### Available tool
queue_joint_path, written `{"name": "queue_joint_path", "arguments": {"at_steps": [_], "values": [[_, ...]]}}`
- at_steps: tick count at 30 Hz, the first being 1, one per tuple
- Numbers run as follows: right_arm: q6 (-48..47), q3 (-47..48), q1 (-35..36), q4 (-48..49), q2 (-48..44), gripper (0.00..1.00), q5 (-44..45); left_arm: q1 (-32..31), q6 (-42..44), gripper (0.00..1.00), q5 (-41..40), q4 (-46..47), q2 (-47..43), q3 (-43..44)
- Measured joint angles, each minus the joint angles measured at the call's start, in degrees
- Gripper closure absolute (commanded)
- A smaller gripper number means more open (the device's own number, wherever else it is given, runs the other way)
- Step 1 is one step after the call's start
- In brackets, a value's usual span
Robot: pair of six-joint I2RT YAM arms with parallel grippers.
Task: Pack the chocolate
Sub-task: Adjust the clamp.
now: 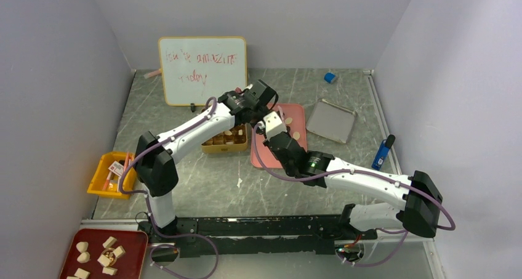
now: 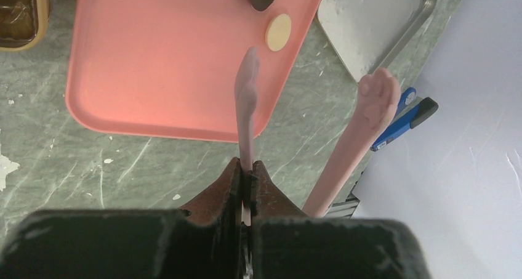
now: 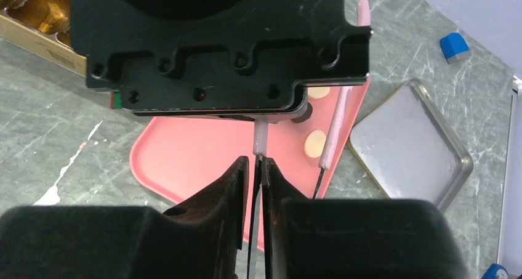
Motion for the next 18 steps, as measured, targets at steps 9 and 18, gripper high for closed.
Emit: {"name": "queue_joint_path", "arguments": {"at_steps": [9, 18], "values": [[0.04, -0.39, -0.15, 1.01, 0.00, 0.98, 0.76, -0.11, -0.11, 0.95, -0.46, -0.31, -1.09, -0.50], [0.33, -0.44, -0.15, 0.66, -0.02, 1.00, 1.14, -0.15, -0.11, 0.69, -0.50, -0.24, -1.09, -0.50]]}}
